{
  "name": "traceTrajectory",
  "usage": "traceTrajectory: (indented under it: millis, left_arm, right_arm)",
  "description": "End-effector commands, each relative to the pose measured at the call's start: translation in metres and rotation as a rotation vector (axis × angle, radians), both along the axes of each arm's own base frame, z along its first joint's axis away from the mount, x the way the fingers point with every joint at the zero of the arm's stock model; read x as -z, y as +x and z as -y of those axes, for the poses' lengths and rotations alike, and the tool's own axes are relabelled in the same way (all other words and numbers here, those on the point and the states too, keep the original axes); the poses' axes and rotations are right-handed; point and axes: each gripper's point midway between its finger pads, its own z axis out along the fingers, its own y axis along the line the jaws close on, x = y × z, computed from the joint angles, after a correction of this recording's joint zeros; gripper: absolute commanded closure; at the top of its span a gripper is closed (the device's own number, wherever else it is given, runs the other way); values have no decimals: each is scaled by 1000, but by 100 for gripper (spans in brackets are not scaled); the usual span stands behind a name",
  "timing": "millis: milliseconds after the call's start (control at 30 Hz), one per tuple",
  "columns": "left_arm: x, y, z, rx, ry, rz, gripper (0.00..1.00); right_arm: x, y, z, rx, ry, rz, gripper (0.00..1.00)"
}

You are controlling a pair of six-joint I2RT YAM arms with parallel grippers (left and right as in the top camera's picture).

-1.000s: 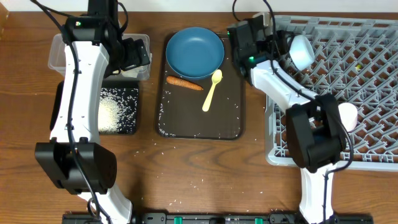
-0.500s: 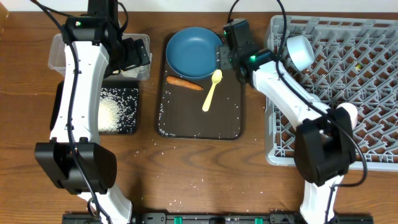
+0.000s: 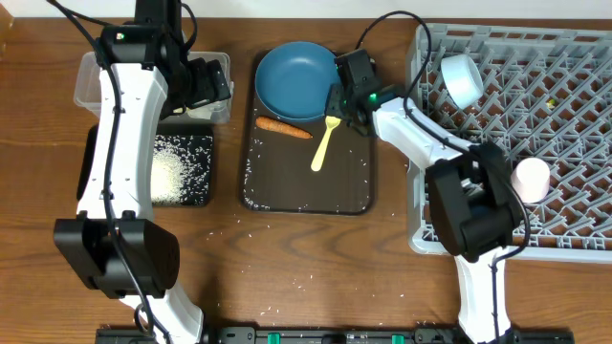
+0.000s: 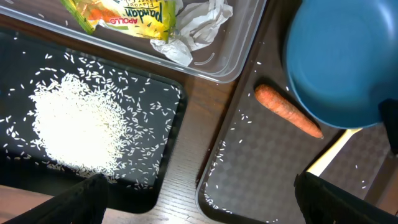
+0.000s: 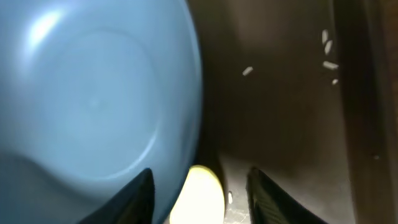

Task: Sort waste into correct bins and load items into the dishwasher rack
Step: 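Reach right gripper to the blue plate and grasp its rim, then lift the blue plate with right gripper and carry it to the rack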

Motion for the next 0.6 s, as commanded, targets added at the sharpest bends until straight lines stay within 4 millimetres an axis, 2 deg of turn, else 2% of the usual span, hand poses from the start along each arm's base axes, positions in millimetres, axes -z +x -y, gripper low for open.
traceTrajectory:
  millis: [0,100,200,333,467,567]
  left_arm:
    - [-12,1,0,-5,0,33,3]
    - [-12,1,0,-5,0,33,3]
    - [-12,1,0,-5,0,33,3]
    - [-12,1,0,-5,0,33,3]
    - [-12,1,0,-5,0,33,3]
    - [-12,1,0,-5,0,33,3]
  right_arm:
    - [19,1,6,37,-20,-20,70]
    - [30,0,7,38,-28,-36,85]
    - [30,1,8,41,-27,-32,99]
    - [19,10,17,60,-15,-6,99]
    - [-13,22,29,19,-25,70,99]
    - [-57,31,41,-21,-44,163,99]
